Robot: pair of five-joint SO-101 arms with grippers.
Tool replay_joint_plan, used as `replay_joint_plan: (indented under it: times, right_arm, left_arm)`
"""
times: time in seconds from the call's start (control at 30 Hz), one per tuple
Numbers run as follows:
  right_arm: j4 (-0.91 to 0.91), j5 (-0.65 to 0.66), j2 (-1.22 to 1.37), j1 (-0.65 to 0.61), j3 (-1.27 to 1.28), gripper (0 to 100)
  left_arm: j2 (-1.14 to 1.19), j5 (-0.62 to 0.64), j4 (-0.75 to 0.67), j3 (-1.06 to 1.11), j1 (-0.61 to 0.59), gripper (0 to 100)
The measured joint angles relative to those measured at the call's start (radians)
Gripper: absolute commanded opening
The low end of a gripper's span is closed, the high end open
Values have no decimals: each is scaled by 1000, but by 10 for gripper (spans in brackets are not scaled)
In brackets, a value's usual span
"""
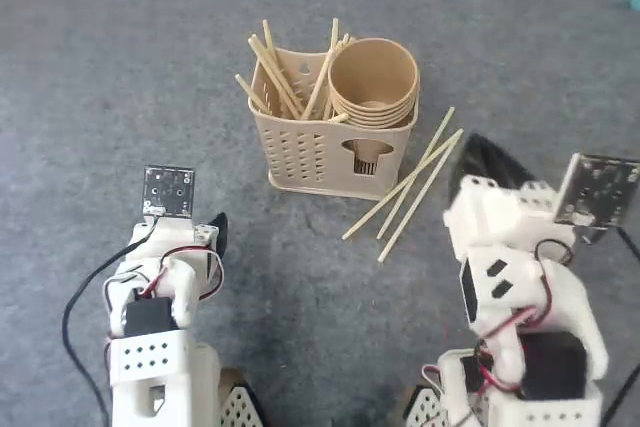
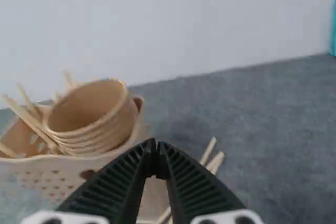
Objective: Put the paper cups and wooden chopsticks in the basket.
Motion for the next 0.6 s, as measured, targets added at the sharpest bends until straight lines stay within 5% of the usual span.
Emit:
replay_joint_plan:
  times: [0.23, 0.47, 0.6]
  right_arm:
    - [11, 0, -183, 166, 419, 8]
    - [-25, 38, -411, 187, 832, 8]
    - [-25, 46, -425, 192, 838, 8]
  left_arm:
    - [0, -43, 68, -6, 83, 227]
    - [0, -49, 384, -255, 199, 228]
    - [0, -49, 509, -427, 316, 228]
